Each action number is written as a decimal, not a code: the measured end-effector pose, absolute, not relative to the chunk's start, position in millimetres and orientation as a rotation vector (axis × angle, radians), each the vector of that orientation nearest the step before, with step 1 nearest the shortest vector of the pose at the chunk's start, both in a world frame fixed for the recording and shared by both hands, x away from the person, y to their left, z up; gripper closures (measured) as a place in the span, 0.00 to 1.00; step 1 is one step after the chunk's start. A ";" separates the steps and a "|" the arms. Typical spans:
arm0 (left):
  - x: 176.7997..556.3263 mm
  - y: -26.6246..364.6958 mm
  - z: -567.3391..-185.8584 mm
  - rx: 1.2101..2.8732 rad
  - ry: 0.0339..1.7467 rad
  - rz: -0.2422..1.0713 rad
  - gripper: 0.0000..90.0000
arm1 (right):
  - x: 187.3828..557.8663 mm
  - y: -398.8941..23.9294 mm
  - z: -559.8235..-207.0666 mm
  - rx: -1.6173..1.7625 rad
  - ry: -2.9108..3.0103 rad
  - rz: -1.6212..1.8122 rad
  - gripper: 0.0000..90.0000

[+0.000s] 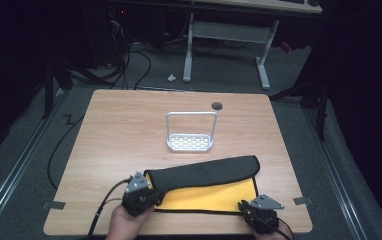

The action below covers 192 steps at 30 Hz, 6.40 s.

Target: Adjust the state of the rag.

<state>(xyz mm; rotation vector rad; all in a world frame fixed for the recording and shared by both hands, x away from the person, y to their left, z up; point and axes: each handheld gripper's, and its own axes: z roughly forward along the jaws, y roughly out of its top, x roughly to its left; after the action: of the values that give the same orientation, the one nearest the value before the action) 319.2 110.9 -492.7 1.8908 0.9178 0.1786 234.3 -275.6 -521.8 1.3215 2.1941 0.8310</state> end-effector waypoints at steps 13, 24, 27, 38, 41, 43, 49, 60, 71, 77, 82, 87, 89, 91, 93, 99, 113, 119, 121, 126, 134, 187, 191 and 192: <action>448.9 138.6 -515.6 1.838 1.208 0.227 0.97 | 225.0 -282.8 -520.4 1.330 2.196 0.810 0.90; 454.3 150.0 -515.7 1.770 1.275 0.259 0.81 | 225.2 -284.9 -519.5 1.341 2.191 0.835 0.89; 428.2 163.0 -506.5 1.732 1.253 0.272 0.80 | 228.9 -286.3 -513.3 1.336 2.136 0.867 0.88; 338.8 123.9 -530.9 2.008 1.086 0.182 0.86 | 283.1 -294.7 -520.4 1.434 2.087 0.743 0.93; 332.3 126.0 -529.8 2.024 1.081 0.172 0.87 | 274.0 -294.0 -519.3 1.433 2.113 0.749 0.93; 325.1 131.3 -530.4 2.018 1.078 0.159 0.87 | 261.5 -293.0 -519.4 1.420 2.128 0.765 0.93; 296.0 149.1 -531.1 2.013 1.073 0.154 0.87 | 230.7 -285.0 -518.1 1.386 2.132 0.797 0.92; 294.5 156.4 -534.4 1.962 1.086 0.110 0.84 | 243.7 -216.8 -520.4 1.167 2.318 0.890 0.72; 295.5 157.8 -535.2 1.951 1.087 0.093 0.84 | 280.8 -244.5 -488.1 1.227 2.092 0.913 0.93; 294.7 156.9 -535.0 1.956 1.078 0.090 0.83 | 359.5 -278.2 -490.6 1.385 1.975 0.804 0.92; 291.8 154.2 -534.8 1.969 1.049 0.056 0.82 | 398.5 -287.8 -505.4 1.453 1.977 0.702 0.81; 286.4 149.7 -533.0 1.992 1.017 0.022 0.79 | 388.7 -289.0 -487.4 1.423 1.921 0.765 0.69; 285.1 148.1 -531.5 1.990 1.007 0.031 0.77 | 372.5 -283.3 -480.3 1.403 1.948 0.796 0.68; 285.0 148.7 -529.8 1.974 1.006 0.046 0.76 | 349.4 -276.5 -482.3 1.388 1.998 0.827 0.71; 285.7 150.2 -528.8 1.955 1.006 0.059 0.75 | 322.4 -273.7 -494.1 1.397 2.050 0.789 0.75; 290.3 153.9 -524.7 1.915 1.011 0.083 0.72 | 256.7 -277.8 -512.1 1.416 2.152 0.795 0.78; 394.5 135.9 -520.1 1.907 1.124 0.314 0.54 | 268.2 -307.5 -511.2 1.420 2.108 0.741 0.77; 428.4 124.6 -528.5 1.912 1.215 0.310 0.48 | 268.3 -275.0 -493.0 1.313 2.134 0.839 0.74; 432.4 118.6 -531.4 1.934 1.217 0.312 0.47 | 268.3 -261.5 -488.5 1.269 2.145 0.877 0.73; 431.9 106.9 -532.6 1.977 1.209 0.421 0.53 | 268.0 -227.7 -482.8 1.187 2.186 0.956 0.71; 422.8 97.9 -534.0 2.026 1.124 0.475 0.86 | 267.0 -181.1 -485.2 1.078 2.260 1.013 0.68; 430.2 121.3 -537.2 1.887 1.186 0.202 0.92 | 285.1 -24.1 -522.8 0.764 2.551 1.006 0.94; 431.0 124.4 -536.9 1.859 1.188 0.183 0.92 | 281.7 -26.8 -514.0 0.748 2.513 1.034 0.94; 431.1 125.9 -536.3 1.842 1.192 0.179 0.92 | 281.2 -27.8 -511.5 0.746 2.499 1.049 0.94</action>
<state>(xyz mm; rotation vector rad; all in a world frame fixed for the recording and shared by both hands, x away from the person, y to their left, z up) 431.1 125.9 -536.3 1.8419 1.1923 0.1792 281.2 -27.8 -511.5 0.7460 2.4986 1.0487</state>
